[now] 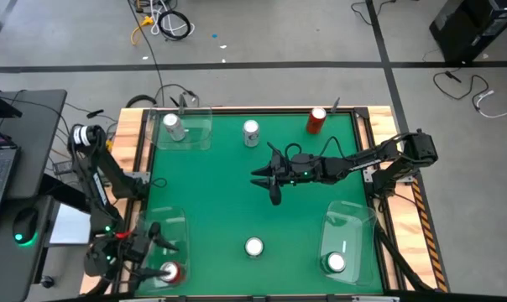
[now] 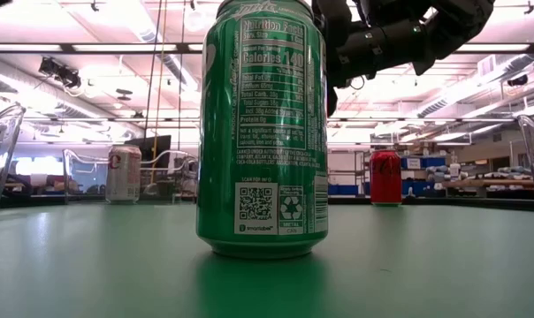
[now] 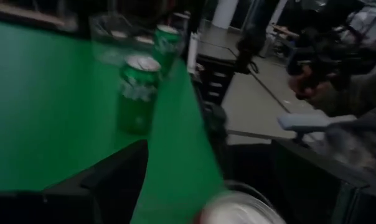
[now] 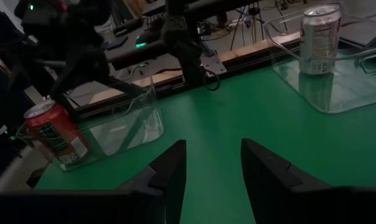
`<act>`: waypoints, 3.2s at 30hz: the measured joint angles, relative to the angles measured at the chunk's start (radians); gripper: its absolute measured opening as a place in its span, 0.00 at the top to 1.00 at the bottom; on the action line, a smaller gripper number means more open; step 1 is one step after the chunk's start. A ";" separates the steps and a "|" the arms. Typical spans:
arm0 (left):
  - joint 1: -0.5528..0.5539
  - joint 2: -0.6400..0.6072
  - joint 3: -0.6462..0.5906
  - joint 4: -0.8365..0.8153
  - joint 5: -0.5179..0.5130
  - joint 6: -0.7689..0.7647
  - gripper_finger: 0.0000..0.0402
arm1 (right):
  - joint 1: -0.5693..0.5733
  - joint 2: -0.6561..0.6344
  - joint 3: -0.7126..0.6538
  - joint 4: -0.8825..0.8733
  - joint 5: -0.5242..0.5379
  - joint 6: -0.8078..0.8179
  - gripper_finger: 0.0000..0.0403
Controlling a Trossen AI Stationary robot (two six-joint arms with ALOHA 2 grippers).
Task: Sort soda cans
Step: Put the red-silver soda can into the top transparent bin
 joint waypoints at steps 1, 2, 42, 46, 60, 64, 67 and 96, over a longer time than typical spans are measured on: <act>0.012 -0.030 -0.001 -0.036 -0.005 0.012 0.17 | 0.000 0.000 0.000 0.000 0.000 -0.002 0.65; 0.026 -0.061 -0.001 -0.077 -0.005 0.015 0.19 | 0.000 0.000 0.000 0.000 -0.001 -0.003 0.65; 1.489 -0.476 0.143 -0.520 1.093 0.577 1.00 | -0.252 -0.077 0.280 -0.876 -0.026 -0.359 0.46; 1.634 -0.345 0.169 -0.444 1.264 0.644 1.00 | -0.242 -0.137 0.280 -0.919 -0.081 -0.358 0.42; 1.769 0.049 0.312 -0.253 1.427 0.771 0.99 | 0.004 -0.176 0.280 -0.946 -0.102 -0.255 0.38; 1.801 0.175 0.414 -0.252 1.408 0.767 0.98 | 0.018 -0.187 0.280 -0.959 -0.055 -0.254 0.36; 1.806 0.251 0.483 -0.250 1.345 0.827 0.92 | 0.016 -0.189 0.280 -1.002 -0.053 -0.253 0.35; 1.872 0.442 0.560 -0.293 1.142 0.746 0.27 | 0.013 -0.190 0.278 -1.047 -0.050 -0.301 0.32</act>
